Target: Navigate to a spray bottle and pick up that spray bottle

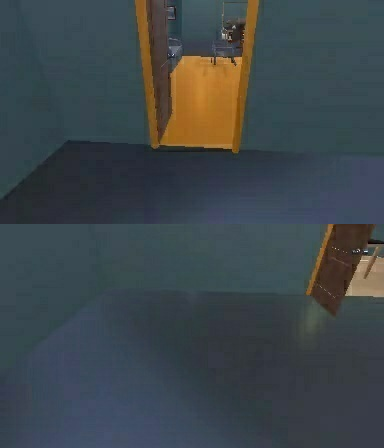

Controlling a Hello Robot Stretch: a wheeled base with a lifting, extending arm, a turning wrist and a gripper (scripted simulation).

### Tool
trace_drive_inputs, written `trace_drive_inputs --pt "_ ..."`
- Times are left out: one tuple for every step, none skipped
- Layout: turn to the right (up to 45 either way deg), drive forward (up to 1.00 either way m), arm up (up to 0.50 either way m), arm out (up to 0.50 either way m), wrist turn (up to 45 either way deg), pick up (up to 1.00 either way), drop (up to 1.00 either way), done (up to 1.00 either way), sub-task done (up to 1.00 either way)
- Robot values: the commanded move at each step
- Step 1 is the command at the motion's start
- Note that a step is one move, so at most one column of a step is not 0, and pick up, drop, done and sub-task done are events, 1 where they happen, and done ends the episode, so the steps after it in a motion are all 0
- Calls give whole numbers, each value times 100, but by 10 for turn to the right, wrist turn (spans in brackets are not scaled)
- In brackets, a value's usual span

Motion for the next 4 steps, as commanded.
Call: trace_drive_inputs --pt "0 100 0 0 0 0 0 0 0" --pt "0 100 0 0 0 0 0 0 0" --pt "0 55 0 0 0 0 0 0 0" --pt "-30 0 0 0 0 0 0 0 0"
